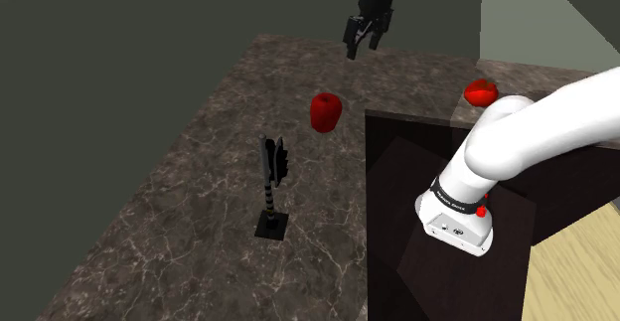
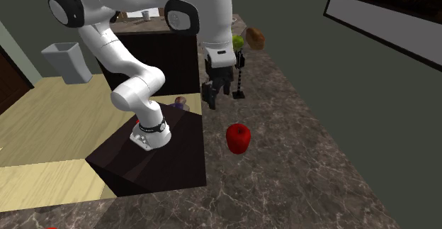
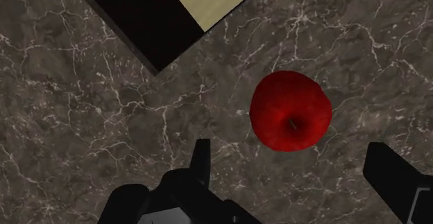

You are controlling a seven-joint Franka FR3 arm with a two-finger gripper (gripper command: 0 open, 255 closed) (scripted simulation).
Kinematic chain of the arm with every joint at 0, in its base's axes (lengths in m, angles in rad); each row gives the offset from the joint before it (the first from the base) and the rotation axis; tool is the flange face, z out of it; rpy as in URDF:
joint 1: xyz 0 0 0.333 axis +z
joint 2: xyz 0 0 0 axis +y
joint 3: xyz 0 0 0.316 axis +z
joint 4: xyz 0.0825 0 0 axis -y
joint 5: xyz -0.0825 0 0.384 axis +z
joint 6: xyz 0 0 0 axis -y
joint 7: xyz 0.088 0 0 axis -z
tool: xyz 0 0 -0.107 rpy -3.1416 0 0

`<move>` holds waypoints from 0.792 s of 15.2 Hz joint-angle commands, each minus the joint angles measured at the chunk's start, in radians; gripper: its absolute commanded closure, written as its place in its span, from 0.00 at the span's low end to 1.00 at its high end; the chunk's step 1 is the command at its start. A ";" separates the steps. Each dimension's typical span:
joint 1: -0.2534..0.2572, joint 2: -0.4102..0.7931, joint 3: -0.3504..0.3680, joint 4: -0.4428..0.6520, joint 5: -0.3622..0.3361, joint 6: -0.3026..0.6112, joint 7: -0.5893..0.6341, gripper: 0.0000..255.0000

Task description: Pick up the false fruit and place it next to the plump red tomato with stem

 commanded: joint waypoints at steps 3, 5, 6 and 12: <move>-0.017 0.118 0.037 -0.009 0.051 0.094 0.151 0.00; -0.024 0.184 0.051 -0.006 0.073 0.142 0.220 0.00; -0.028 0.219 0.058 -0.003 0.085 0.166 0.253 0.00; -0.033 0.316 0.073 -0.020 0.112 0.264 0.329 0.00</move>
